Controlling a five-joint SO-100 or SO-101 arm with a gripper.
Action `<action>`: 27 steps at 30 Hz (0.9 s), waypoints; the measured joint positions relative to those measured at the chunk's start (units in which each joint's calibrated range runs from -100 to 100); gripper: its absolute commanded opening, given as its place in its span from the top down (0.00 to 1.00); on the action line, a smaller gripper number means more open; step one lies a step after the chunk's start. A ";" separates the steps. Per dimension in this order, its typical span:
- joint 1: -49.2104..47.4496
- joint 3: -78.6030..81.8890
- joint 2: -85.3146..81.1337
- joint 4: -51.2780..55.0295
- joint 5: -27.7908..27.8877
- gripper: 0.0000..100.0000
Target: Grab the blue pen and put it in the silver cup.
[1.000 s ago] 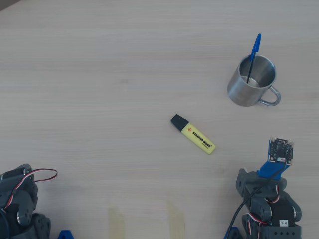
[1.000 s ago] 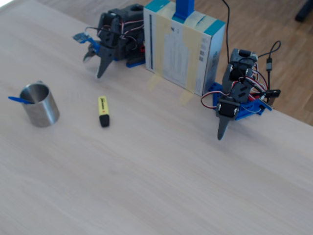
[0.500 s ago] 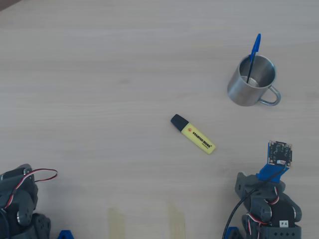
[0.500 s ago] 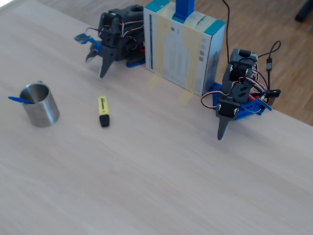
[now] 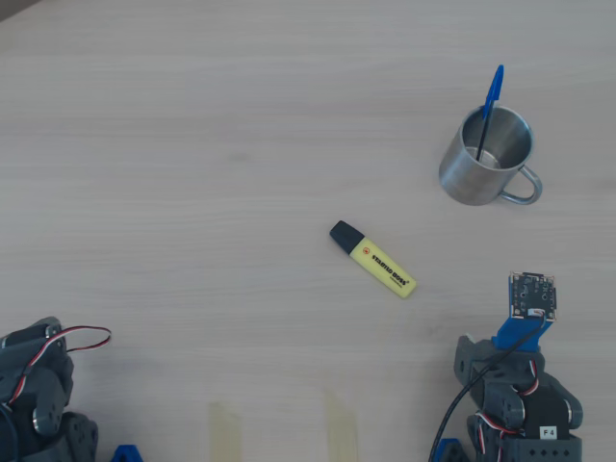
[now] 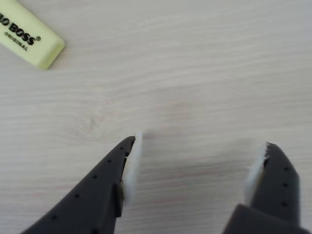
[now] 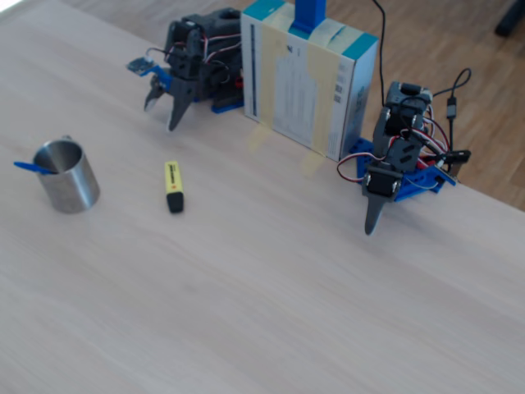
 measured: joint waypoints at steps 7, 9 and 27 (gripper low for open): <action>0.00 0.00 0.00 0.00 0.62 0.80; 0.00 0.00 0.00 0.00 2.15 0.80; 0.17 0.00 0.17 0.00 5.02 0.98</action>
